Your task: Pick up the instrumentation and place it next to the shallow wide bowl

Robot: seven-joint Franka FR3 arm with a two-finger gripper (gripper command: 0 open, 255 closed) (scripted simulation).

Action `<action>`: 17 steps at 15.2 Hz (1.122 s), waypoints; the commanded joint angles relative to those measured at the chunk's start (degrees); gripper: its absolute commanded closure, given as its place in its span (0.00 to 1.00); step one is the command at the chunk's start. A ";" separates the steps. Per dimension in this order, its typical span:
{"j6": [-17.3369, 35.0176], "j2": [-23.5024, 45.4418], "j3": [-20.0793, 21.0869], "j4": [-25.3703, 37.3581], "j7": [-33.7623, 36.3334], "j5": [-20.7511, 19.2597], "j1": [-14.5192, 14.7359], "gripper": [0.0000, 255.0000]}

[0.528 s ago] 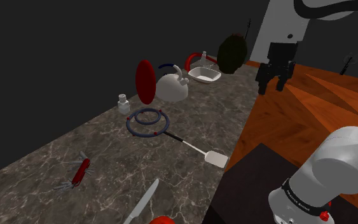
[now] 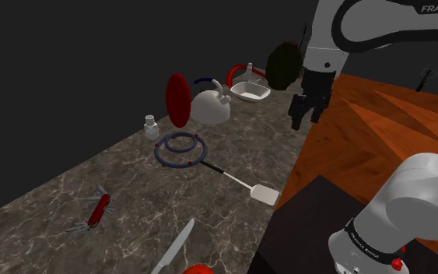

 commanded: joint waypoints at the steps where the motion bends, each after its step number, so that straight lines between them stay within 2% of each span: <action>1: 4.50 1.32 1.45 -1.75 -0.42 0.88 1.54 0.00; 10: 23.55 11.19 8.74 -5.33 -1.51 3.80 8.10 0.00; 17: 38.00 22.09 14.93 -4.64 -1.07 3.22 11.75 0.00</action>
